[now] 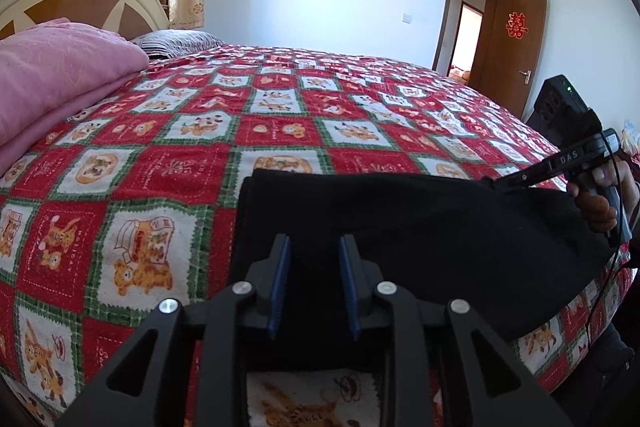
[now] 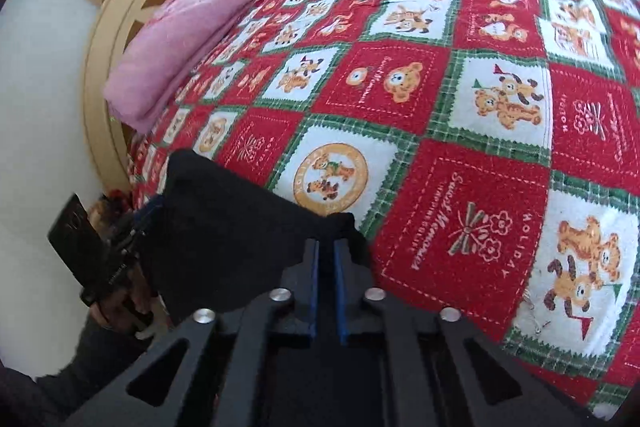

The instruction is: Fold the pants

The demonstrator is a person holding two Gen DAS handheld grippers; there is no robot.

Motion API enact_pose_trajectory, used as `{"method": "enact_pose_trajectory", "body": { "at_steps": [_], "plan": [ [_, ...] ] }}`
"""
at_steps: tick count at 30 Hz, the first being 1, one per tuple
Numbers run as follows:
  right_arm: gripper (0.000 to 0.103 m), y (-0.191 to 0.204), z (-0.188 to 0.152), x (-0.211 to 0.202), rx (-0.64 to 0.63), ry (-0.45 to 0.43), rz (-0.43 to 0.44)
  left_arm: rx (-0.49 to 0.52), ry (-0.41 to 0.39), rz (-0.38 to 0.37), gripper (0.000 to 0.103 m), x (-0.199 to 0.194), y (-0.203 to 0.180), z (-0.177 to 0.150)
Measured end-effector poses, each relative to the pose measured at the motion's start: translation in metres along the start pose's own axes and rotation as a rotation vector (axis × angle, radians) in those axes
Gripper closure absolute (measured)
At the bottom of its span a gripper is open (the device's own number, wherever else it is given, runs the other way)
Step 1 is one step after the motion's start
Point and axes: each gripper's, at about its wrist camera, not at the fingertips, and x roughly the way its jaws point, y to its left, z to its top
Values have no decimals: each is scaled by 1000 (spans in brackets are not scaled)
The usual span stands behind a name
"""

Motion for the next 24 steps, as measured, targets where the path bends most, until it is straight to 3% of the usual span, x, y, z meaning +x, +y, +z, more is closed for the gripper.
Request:
{"method": "enact_pose_trajectory", "body": {
  "at_steps": [8,15,17,20,24],
  "plan": [
    [99,10,25,-19,-41,-82,-73,43,2,22,69,5,-7,-2],
    [98,-3,13,11,-48,-2,-72,76,2,45,66,4,-10,-3],
    [94,-8,9,4,-35,-26,-76,80,-2,59,66,1,-10,-3],
    [65,-17,3,-20,16,-86,-97,69,-3,92,60,-1,-5,-5],
    [62,-13,-23,-66,29,-175,-83,52,2,104,54,0,0,-8]
  ]
}}
